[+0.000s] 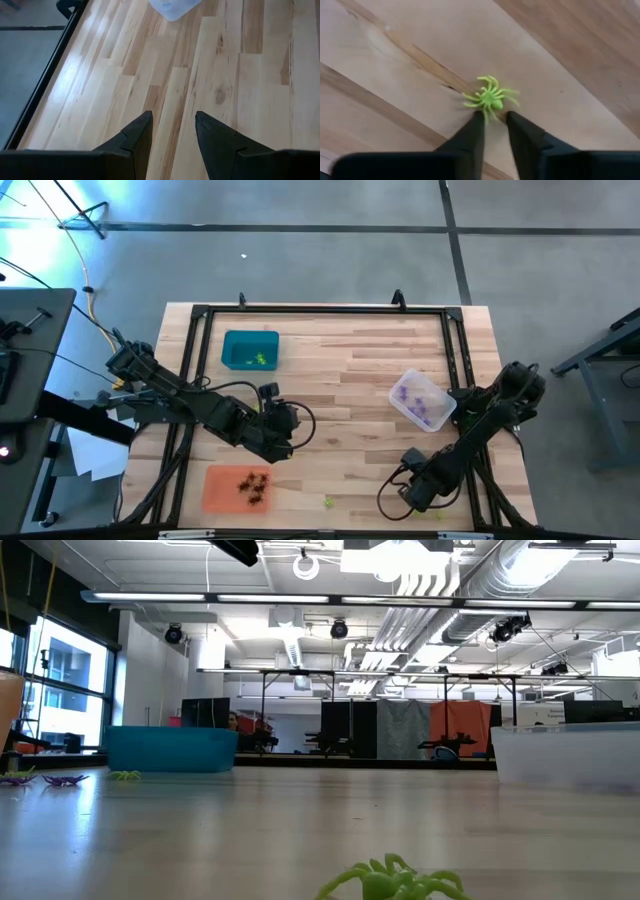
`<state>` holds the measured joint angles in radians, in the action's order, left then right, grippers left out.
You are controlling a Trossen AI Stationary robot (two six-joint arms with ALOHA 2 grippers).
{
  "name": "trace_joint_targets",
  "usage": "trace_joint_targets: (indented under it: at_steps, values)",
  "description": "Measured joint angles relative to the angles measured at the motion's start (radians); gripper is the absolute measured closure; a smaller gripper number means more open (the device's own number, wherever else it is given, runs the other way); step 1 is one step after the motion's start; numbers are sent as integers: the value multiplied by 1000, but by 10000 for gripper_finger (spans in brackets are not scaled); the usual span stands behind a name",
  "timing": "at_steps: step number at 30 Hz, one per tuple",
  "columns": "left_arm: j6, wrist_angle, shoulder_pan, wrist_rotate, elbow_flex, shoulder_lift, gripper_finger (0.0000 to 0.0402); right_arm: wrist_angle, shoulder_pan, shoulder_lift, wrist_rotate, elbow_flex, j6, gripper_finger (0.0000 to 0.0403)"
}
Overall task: Sort Halloween decoration
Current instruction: Put the green spider toy into the blue bin
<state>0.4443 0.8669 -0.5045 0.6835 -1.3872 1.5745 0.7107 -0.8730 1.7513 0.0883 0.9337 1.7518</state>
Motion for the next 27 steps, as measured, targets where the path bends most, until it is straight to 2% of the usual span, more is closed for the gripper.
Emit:
trace_joint_targets:
  at_steps: [3,13,21,27]
  values:
    - [1,0,0,0,0,0,266,2,0,-13,-1,-1,-7,390]
    - [1,-5,0,1,0,0,266,59,1,-14,-41,35,-29,402]
    - [18,-5,0,7,0,0,266,265,7,-13,-205,173,-59,403]
    - [11,-59,0,21,0,1,266,351,36,-15,-485,311,-141,403]
